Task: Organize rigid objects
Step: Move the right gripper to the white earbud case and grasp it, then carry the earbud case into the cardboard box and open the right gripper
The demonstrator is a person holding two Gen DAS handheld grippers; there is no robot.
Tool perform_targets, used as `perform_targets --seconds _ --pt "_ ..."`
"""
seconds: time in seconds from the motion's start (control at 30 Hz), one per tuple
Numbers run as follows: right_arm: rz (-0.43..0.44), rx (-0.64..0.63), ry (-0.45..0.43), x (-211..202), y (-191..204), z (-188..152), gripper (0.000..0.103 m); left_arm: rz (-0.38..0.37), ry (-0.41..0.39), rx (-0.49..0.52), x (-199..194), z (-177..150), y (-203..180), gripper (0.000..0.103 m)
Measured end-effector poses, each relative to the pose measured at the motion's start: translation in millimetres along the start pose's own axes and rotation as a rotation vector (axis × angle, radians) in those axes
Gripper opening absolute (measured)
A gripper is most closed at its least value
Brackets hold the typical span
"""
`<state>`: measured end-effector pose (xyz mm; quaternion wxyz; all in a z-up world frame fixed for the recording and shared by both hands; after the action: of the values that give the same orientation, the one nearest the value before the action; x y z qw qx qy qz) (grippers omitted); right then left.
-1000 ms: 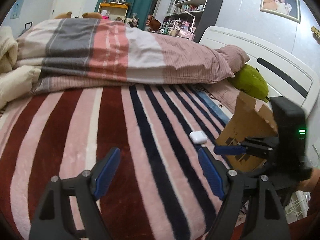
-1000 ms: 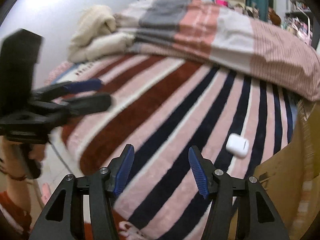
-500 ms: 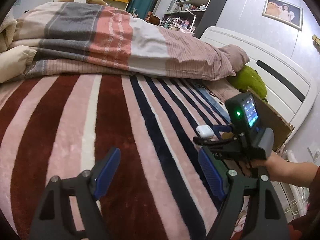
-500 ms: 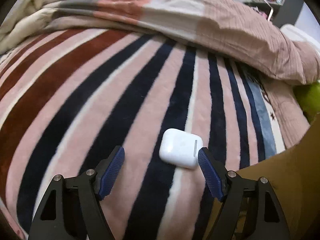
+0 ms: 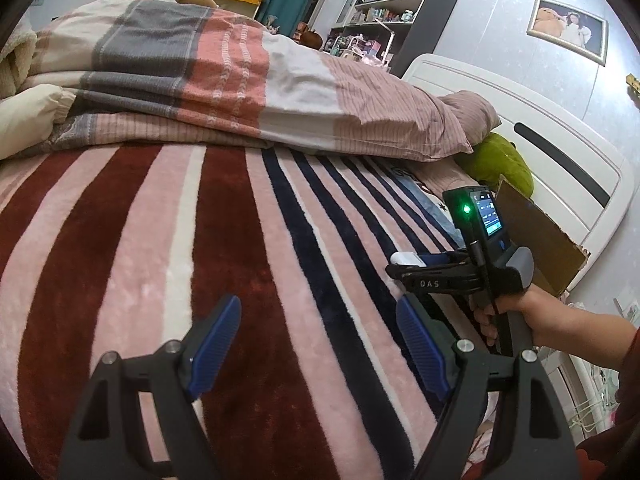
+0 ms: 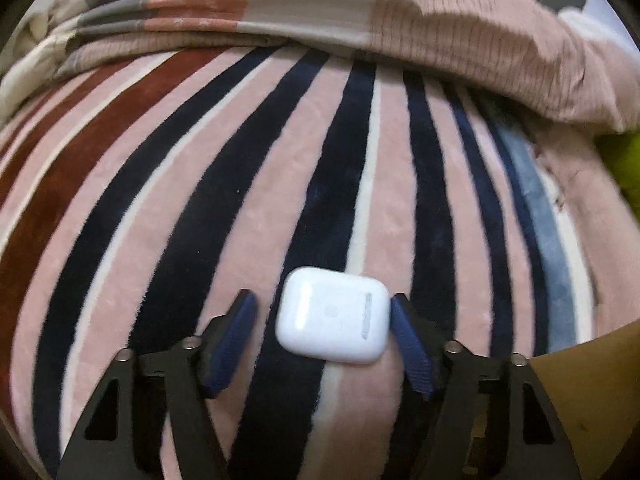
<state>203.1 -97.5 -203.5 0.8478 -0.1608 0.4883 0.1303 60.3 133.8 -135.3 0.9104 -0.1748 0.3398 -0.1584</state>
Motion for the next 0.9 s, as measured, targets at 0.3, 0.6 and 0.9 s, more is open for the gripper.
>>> perform_targets --seconds 0.3,0.6,0.9 --pt "0.128 -0.085 -0.066 -13.9 24.2 -8.0 0.050 -0.006 0.008 0.001 2.6 1.8 -3.8 0.078" --pt "0.327 -0.301 -0.209 -87.1 93.9 -17.1 0.050 -0.077 0.040 -0.018 4.6 8.1 -23.7 0.077" --pt "0.407 -0.385 -0.409 -180.7 101.1 -22.1 0.049 -0.205 0.060 0.020 -4.1 32.2 -97.6 0.046"
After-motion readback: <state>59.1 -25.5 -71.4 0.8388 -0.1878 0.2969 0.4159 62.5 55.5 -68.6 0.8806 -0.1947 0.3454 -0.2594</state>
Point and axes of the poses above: each gripper's, at about its wrist camera, not at the fingertips, and x roughly the way its jaws point, y to its left, z to its top, the point moved 4 cm from there along x, roughly the way its jaws point, and after that the axes turned 5 degrees about -x, right-handed, at the moved point
